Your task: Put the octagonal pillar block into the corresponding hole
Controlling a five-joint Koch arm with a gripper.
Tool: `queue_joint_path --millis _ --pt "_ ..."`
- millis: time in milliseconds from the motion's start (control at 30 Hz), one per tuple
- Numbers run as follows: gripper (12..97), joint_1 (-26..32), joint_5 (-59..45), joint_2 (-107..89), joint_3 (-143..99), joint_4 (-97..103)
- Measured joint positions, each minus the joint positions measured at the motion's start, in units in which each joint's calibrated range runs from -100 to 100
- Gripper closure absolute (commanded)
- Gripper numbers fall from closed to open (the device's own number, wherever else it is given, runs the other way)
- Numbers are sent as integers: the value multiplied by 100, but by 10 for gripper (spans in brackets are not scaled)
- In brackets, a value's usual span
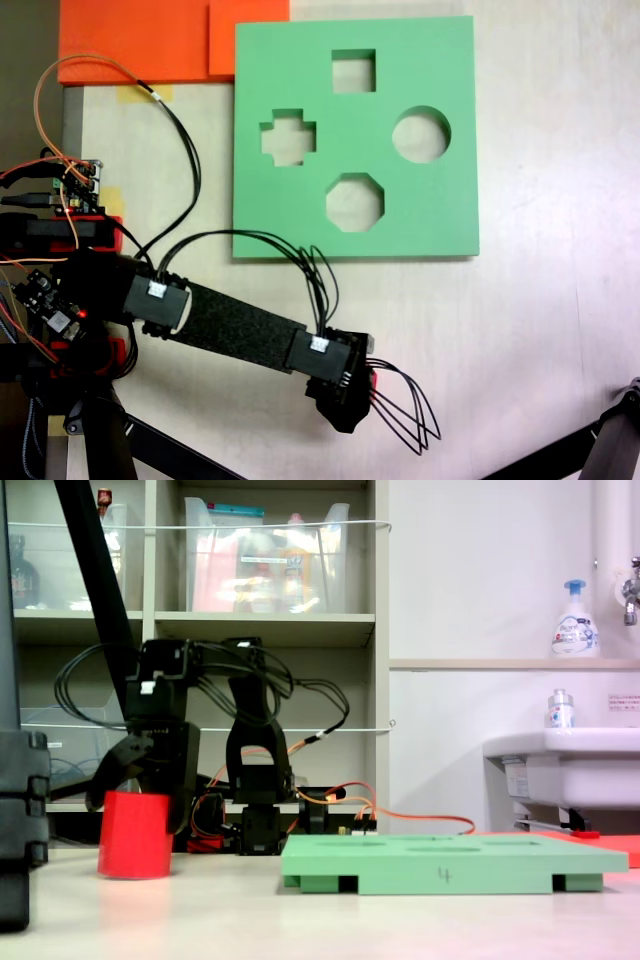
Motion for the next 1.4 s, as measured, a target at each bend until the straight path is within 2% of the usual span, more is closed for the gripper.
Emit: queue_joint_path --millis 433,833,1133,1400 --pt "623 5 98 123 20 -519" --pt "648 190 176 -1341 -147 -1136" --pt "658 908 703 -2777 -157 -1145" --pt "660 1709 1612 -2969 -157 -1145"
